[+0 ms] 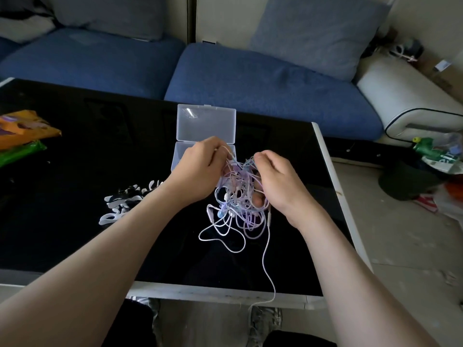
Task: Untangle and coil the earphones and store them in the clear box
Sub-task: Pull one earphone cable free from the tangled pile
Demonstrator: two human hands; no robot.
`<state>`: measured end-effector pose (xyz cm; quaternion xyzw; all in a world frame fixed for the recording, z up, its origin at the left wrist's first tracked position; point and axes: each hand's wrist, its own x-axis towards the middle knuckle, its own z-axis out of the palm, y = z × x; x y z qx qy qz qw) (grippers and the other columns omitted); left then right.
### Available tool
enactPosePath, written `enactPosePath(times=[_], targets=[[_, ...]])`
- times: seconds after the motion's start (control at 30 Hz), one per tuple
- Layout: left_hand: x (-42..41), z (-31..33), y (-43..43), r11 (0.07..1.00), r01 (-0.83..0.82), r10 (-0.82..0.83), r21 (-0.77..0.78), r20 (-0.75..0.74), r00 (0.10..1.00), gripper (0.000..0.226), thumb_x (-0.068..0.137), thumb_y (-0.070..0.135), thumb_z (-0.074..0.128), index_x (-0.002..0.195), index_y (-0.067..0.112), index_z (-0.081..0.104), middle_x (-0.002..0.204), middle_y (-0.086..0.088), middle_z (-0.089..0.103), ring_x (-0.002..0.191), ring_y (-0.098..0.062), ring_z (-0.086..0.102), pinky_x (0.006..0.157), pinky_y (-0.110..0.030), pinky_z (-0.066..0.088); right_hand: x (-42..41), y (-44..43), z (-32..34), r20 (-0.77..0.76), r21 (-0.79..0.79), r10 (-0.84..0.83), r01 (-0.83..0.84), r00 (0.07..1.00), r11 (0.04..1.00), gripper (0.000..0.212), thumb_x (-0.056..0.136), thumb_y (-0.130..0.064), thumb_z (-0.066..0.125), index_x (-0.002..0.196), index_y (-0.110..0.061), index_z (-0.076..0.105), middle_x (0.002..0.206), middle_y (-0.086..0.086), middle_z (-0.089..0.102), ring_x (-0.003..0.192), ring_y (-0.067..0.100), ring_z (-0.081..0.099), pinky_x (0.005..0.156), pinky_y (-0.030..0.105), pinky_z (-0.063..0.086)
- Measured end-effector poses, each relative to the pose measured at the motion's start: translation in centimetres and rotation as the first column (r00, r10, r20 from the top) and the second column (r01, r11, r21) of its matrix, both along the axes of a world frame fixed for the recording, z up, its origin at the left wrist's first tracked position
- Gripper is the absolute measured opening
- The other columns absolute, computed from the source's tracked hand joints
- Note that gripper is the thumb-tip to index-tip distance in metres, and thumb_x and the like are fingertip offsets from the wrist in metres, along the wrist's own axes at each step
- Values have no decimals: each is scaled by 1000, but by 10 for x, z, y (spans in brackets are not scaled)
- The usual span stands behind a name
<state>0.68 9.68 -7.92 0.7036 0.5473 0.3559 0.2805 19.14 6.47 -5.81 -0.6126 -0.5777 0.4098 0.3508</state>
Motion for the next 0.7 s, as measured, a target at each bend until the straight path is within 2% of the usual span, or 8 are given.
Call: enactPosePath(times=[0.07,0.13,0.17,0.27,0.33,0.43,0.53,0.7], targets=[[1,-1,0,999,-11,13,-51,41,999,27,110,24,42,98,25,67,80,2,74,78,-20,72,78,-45,61,-2,0,-1,-77,-43,44,-47,996,998,50,110,-47,51,104,1,60,83,23,56,59,11,62,55,21,51],[1,-1,0,996,-22,27,-92,61,998,28,108,25,41,95,28,66,81,1,74,79,-24,74,77,-53,63,-3,0,-2,-94,-59,86,-92,992,994,42,102,-51,66,99,-9,66,80,14,71,59,18,64,59,32,53],[1,-1,0,994,-28,35,-108,67,997,29,108,24,42,94,28,67,80,1,75,77,-24,75,76,-54,63,-2,1,-3,-84,-52,94,-98,992,994,35,99,-46,73,99,-11,69,77,10,75,58,18,63,58,33,53],[1,0,0,990,-48,63,-136,107,992,30,109,21,46,95,22,72,76,0,76,66,-20,76,69,-49,65,0,2,-6,-28,-17,92,-93,995,996,16,94,-27,80,94,-12,75,65,2,69,56,14,61,56,28,51],[2,3,-1,986,-61,82,-153,138,987,29,110,18,47,100,15,74,76,1,76,61,-17,75,63,-43,66,2,0,-6,-19,-7,135,-135,991,991,4,90,-20,84,91,-19,80,67,-1,72,60,11,63,58,27,52],[2,4,-2,987,-81,99,-136,126,987,28,110,16,49,102,12,75,79,0,77,58,-16,74,57,-36,65,3,1,-9,8,27,163,-163,987,986,9,85,-20,89,90,-25,83,76,-1,76,64,8,64,64,30,53],[1,4,-3,986,-60,82,-156,143,986,30,110,15,48,99,13,76,76,-3,77,58,-19,75,56,-36,64,4,3,-14,27,65,118,-119,993,991,11,87,-31,87,86,-23,81,67,5,72,58,14,60,61,37,50],[3,9,-3,931,51,72,-362,318,946,27,101,8,50,98,13,76,76,-2,77,68,-24,75,62,-35,62,3,5,-17,105,41,93,-98,990,994,21,101,-33,73,86,-18,76,61,10,69,53,17,61,58,34,49]])
